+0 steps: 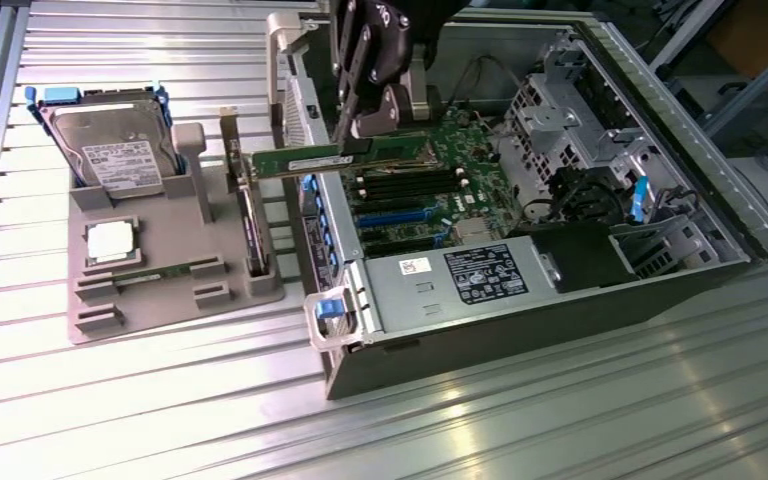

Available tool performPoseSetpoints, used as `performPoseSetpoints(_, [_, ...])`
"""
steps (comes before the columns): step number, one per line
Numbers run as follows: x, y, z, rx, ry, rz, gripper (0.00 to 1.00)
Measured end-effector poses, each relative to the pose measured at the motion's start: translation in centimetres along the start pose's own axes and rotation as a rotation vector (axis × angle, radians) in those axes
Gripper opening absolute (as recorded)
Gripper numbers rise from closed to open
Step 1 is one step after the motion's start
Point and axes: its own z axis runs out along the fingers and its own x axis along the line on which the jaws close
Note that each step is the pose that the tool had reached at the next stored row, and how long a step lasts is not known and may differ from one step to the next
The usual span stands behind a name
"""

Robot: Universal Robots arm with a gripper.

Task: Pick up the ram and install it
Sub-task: 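Pick up the ram and move it above insertion slot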

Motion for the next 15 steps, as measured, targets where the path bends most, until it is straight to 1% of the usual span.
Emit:
performPoseSetpoints(9, [0.1, -2.02, -0.14, -0.0004, 0.0041, 0.000, 0.12])
performPoseSetpoints(12, [0.2, -2.48, -0.16, -0.0004, 0.0050, 0.000, 0.12])
performPoseSetpoints(15, [0.2, -3.15, -0.20, -0.0005, 0.0064, 0.000, 0.12])
